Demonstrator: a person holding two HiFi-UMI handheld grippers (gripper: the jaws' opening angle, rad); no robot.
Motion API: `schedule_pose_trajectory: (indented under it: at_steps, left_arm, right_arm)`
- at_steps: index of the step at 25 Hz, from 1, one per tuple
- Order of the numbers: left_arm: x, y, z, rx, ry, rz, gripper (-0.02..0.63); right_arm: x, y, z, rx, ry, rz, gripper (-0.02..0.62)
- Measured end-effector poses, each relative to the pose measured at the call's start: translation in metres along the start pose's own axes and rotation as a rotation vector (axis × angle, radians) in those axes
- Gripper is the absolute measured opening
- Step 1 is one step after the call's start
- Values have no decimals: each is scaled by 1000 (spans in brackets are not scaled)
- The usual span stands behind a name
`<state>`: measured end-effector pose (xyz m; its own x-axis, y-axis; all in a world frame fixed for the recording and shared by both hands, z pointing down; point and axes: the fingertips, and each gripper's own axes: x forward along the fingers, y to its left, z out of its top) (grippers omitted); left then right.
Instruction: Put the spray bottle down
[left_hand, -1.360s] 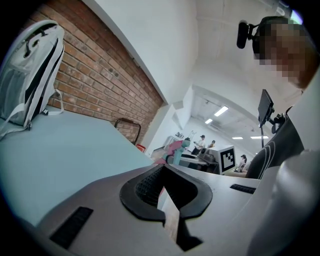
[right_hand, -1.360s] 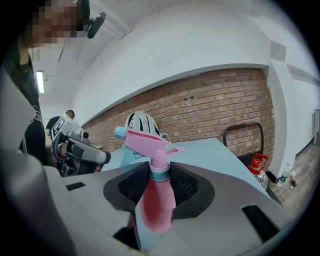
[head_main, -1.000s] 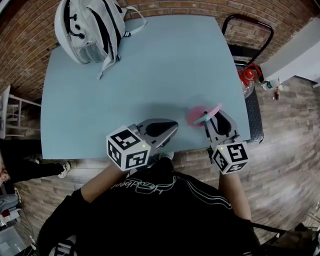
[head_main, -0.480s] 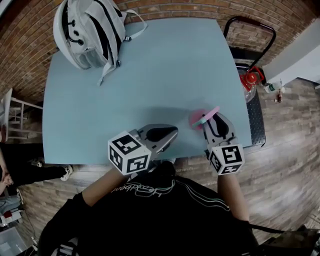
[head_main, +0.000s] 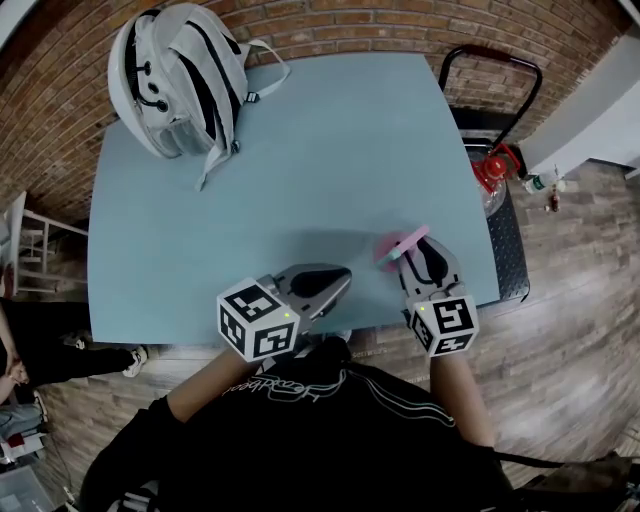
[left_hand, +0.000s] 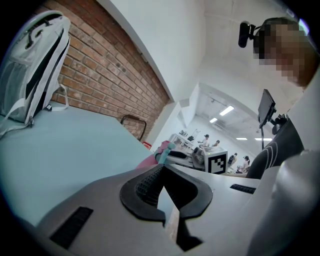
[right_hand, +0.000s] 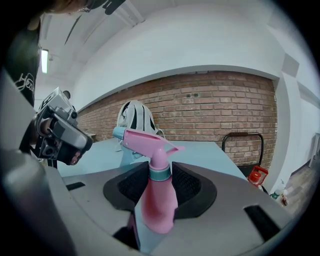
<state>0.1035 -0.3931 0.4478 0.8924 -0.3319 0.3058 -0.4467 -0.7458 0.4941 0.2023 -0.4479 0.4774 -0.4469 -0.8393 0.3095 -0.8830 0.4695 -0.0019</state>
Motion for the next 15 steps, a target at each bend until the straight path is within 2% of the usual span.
schedule_pose_trajectory:
  at_steps: [11, 15]
  left_arm:
    - [-13, -1, 4, 4, -13, 6, 8]
    - [-19, -9, 7, 10, -30, 5, 8]
  right_arm:
    - [-8, 2, 0, -54, 41, -52, 152]
    - [-26, 3, 3, -35, 42, -76, 153]
